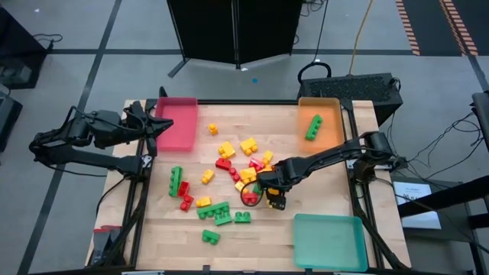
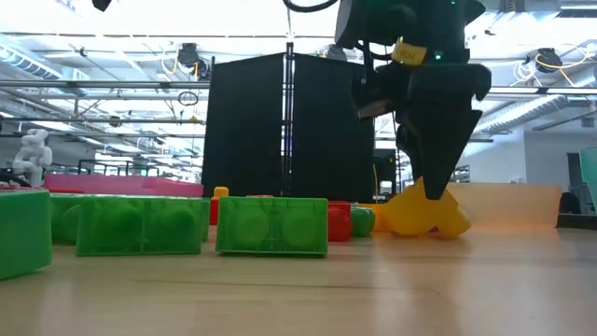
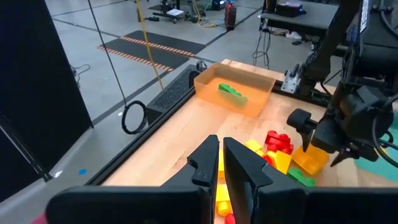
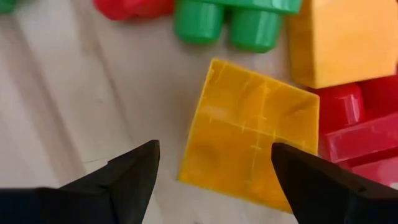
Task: Sort blocks
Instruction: Put the yellow game piece into the blue bin
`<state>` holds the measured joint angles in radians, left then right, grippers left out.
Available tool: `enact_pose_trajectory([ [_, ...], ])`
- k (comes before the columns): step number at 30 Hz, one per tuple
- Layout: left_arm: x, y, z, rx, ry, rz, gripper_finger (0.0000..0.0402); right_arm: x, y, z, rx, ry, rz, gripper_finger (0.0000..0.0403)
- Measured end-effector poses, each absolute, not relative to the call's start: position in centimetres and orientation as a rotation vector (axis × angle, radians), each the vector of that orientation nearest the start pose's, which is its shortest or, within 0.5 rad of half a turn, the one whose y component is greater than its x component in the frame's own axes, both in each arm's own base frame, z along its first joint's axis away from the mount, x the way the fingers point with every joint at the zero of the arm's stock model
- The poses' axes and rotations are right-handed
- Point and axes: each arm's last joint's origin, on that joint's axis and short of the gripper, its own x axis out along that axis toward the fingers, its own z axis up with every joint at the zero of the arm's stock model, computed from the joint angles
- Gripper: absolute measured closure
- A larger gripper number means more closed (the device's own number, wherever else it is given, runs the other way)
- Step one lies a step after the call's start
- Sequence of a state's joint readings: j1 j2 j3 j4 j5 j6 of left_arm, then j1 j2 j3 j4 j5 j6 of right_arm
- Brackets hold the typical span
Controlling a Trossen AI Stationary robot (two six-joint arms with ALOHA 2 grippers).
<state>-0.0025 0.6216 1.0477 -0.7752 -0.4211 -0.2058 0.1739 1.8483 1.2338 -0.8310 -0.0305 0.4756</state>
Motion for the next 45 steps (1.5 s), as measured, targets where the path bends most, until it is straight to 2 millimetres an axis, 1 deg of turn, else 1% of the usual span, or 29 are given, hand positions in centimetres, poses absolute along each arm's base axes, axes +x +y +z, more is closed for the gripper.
enact_pose_trajectory([
  [3,9.2,1.2,38.1,-0.125,0.304,0.447,0.0371,33.3,5.8,15.9,0.29,1.485,-0.244,0.0108],
  [7,9.2,1.2,38.0,-0.125,0.305,0.448,0.0371,33.3,5.8,15.1,0.297,1.527,-0.296,0.0152],
  [11,9.2,1.2,38.0,-0.124,0.306,0.448,0.0371,33.3,5.7,14.9,0.325,1.528,-0.332,0.022],
  [18,9.2,1.2,38.0,-0.124,0.306,0.448,0.0371,33.1,5.9,15.9,0.371,1.495,-0.323,0.0367],
  [20,9.2,1.2,38.0,-0.124,0.305,0.448,0.0371,32.9,5.9,16.4,0.379,1.484,-0.325,0.0392],
  [24,9.2,1.2,38.0,-0.124,0.305,0.449,0.0371,32.4,5.9,18.4,0.42,1.426,-0.33,0.0389],
  [27,9.2,1.2,38.0,-0.124,0.305,0.449,0.0371,31.8,5.8,19.7,0.446,1.404,-0.337,0.0396],
  [31,9.2,1.2,38.0,-0.123,0.305,0.449,0.0371,30.1,6.2,22.5,0.487,1.368,-0.324,0.0397],
  [33,9.2,1.2,38.0,-0.123,0.305,0.449,0.0371,29.0,6.8,23.8,0.509,1.37,-0.321,0.0398],
  [37,9.2,1.2,38.0,-0.123,0.305,0.45,0.0371,25.8,8.6,26.8,0.577,1.341,-0.324,0.04],
  [40,9.2,1.2,38.0,-0.123,0.305,0.45,0.0371,23.5,10.6,28.6,0.646,1.309,-0.303,0.04],
  [43,9.2,1.2,38.0,-0.123,0.305,0.45,0.0371,21.3,12.8,29.7,0.711,1.293,-0.28,0.0401],
  [45,9.2,1.2,38.0,-0.123,0.305,0.45,0.0371,20.4,14.5,29.7,0.73,1.312,-0.276,0.0401],
])
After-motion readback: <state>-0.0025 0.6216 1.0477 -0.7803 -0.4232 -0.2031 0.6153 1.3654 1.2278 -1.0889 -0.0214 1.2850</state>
